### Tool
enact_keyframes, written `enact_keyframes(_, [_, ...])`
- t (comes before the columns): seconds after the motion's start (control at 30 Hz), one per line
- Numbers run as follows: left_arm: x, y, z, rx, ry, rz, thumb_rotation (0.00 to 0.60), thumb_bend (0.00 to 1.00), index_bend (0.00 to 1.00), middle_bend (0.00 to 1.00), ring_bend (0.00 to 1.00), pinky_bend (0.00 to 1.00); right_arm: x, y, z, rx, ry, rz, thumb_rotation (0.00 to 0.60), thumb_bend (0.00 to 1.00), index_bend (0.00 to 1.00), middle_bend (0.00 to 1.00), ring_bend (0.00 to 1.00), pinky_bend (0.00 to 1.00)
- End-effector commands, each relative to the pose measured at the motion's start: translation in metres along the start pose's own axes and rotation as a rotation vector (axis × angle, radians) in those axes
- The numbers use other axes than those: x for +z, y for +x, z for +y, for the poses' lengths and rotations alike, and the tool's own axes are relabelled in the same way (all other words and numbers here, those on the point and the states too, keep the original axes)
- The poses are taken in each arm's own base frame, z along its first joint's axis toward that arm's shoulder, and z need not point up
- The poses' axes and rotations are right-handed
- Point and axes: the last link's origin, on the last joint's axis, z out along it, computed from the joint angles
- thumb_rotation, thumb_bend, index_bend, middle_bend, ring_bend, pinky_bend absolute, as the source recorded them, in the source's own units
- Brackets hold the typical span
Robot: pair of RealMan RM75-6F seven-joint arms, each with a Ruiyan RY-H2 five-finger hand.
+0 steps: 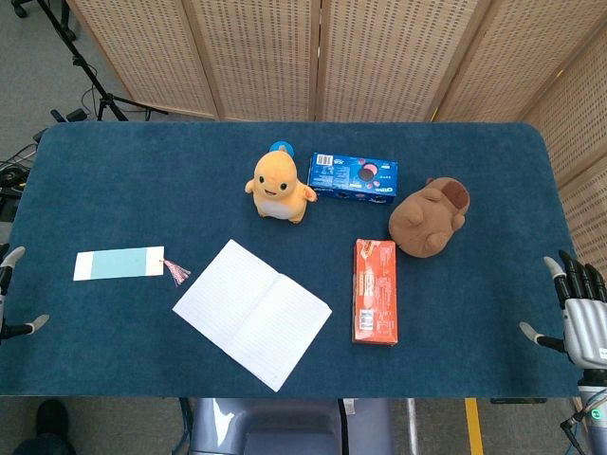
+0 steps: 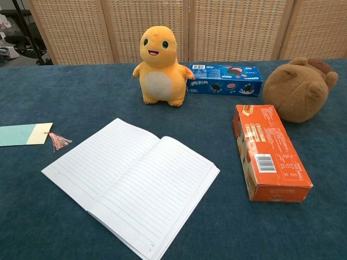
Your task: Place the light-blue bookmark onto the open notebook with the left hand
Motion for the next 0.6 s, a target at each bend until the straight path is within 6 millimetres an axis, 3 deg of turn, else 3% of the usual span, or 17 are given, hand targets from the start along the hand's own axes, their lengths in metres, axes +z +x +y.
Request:
enact_keyframes(0.03, [0.006,-0.006,0.002,-0.020,-0.013,-0.073,0.600,0.09,0.00,0.00,0.00,0.00,-0.001,0.000,0.000,0.004,0.002,0.000,0.600,0.00,0.00,0.00,0.00,0.00])
enact_keyframes(0.23, [0.038,-0.008,0.016,-0.056,-0.078,-0.173,0.600,0.09,0.02,0.00,0.00,0.00,0.000,-0.003,-0.001,-0.004,0.000,-0.015,0.600,0.00,0.00,0.00,0.00,0.00])
enact_keyframes(0.47, [0.076,-0.004,0.039,-0.008,-0.073,-0.232,0.600,0.10,0.17,0.00,0.00,0.00,0.001,-0.003,0.000,0.007,0.000,-0.024,0.600,0.00,0.00,0.00,0.00,0.00])
enact_keyframes(0.6, [0.096,-0.007,0.044,-0.004,-0.037,-0.266,0.600,0.11,0.20,0.00,0.00,0.00,0.001,-0.002,0.001,0.018,0.004,-0.027,0.600,0.00,0.00,0.00,0.00,0.00])
